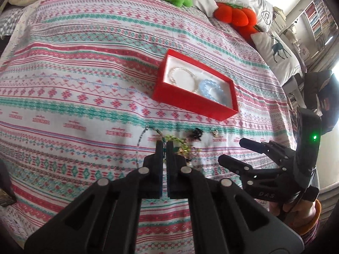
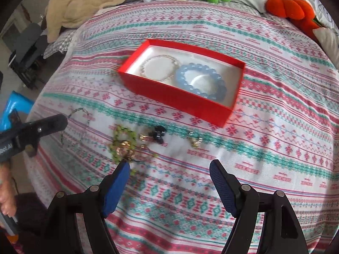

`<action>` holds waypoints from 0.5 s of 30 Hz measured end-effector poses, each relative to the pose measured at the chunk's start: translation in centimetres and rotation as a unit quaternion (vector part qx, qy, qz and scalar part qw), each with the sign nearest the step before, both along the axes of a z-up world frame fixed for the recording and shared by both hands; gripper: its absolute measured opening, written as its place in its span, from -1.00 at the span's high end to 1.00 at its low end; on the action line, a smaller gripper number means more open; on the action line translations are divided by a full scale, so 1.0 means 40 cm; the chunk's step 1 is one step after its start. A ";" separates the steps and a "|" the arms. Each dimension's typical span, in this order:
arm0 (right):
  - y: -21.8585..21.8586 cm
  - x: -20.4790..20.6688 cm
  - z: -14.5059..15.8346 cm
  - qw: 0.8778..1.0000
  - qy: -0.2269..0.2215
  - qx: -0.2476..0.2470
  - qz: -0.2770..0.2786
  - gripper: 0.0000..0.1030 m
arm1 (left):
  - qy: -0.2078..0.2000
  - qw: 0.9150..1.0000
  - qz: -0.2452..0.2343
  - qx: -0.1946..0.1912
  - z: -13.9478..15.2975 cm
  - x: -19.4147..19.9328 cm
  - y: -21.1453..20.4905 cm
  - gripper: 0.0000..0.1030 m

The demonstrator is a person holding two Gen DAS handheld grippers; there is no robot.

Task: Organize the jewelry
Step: 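Grasp the green beaded bracelet with right gripper while left holds the thin bracelet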

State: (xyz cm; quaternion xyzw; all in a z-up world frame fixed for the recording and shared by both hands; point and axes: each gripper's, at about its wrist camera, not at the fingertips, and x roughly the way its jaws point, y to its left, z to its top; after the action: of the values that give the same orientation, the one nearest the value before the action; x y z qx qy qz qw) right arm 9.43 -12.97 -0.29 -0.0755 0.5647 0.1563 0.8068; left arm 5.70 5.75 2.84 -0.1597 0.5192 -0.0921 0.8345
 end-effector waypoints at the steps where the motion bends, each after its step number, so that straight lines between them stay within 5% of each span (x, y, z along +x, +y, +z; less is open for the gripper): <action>1: 0.009 0.004 -0.002 1.000 0.005 0.013 0.002 -0.53 | 0.001 1.000 0.005 0.007 -0.003 0.002 0.009 0.94; 4: 0.032 0.025 -0.011 0.998 0.023 0.052 -0.002 -0.41 | 0.016 1.000 0.016 0.014 -0.027 0.001 0.039 0.94; 7: 0.052 0.056 -0.035 0.995 0.051 0.088 -0.014 0.19 | 0.034 0.999 0.023 0.019 -0.058 -0.004 0.068 0.94; 15: 0.128 0.097 -0.092 0.993 0.082 0.090 -0.010 0.45 | 0.050 0.998 0.015 0.023 -0.091 -0.006 0.074 0.94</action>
State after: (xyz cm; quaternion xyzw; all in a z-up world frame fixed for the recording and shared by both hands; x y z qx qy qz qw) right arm 13.30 -7.87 -3.97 0.0161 0.6130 0.2040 0.7631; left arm 5.46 8.69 -0.80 -0.1524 0.5594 -0.0594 0.8126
